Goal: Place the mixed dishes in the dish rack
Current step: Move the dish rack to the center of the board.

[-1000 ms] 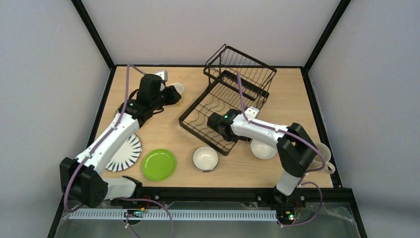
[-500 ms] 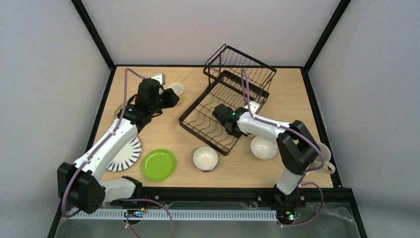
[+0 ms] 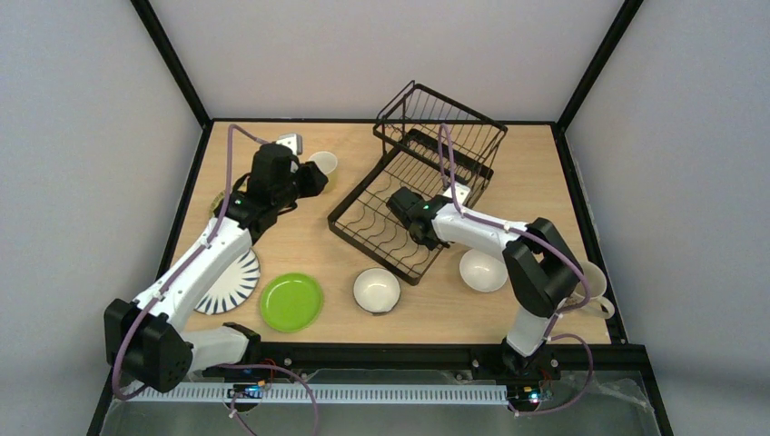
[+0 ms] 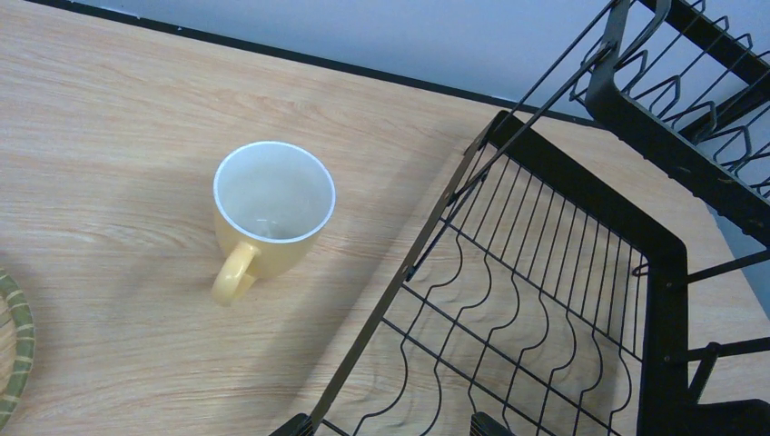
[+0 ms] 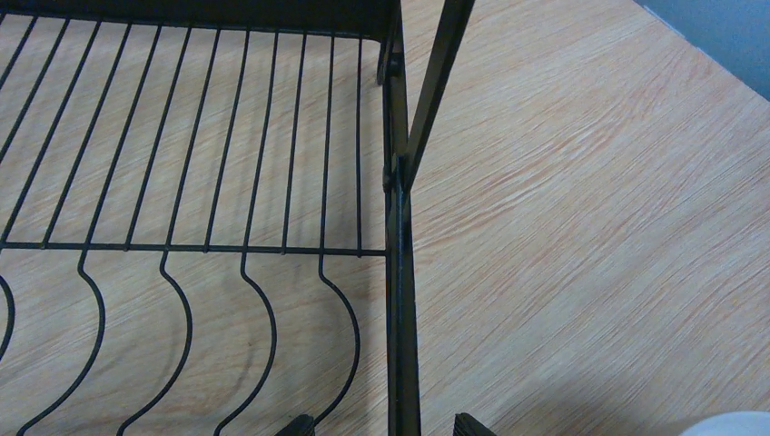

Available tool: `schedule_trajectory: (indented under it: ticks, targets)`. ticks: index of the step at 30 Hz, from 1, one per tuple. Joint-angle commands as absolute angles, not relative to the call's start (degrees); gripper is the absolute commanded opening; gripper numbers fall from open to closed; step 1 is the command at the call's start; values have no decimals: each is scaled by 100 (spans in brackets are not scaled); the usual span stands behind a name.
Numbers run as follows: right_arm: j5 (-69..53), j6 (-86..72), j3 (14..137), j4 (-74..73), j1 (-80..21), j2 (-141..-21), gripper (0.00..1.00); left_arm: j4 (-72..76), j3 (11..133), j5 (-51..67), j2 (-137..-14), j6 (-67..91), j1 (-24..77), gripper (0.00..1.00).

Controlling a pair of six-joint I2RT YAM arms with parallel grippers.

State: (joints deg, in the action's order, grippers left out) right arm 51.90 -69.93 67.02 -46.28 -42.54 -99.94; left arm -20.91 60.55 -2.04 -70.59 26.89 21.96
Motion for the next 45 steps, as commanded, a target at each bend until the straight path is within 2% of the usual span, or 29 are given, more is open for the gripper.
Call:
schedule_trajectory:
  ticks: [1,18,24,30,37,40,45]
  targets:
    - [5330,-7265,6780,-4532,-4265,-10148,87,-2006,6021,-280,-6910,2592,2215,99]
    - [5122,-7691,6249,-4476,-4053,-10077,81,-1996,5977,-288,-6957,2579,2215,99]
    - [5113,-7538,6183,-4258,-3980,-10084,58,-2008,5962,-340,-6961,2571,2215,99]
    - [5185,-7133,6341,-4183,-3918,-10196,45,-1994,5942,-394,-6960,2575,2215,99]
    - [5133,-6390,6586,-3953,-3793,-10401,19,-1971,5923,-439,-6979,2601,2215,99]
    - [5104,-6186,6695,-3929,-3759,-10499,2,-1966,5915,-470,-6979,2602,2213,99]
    - [5059,-5839,6806,-3847,-3735,-10580,0,-1982,5915,-508,-6987,2588,2215,99]
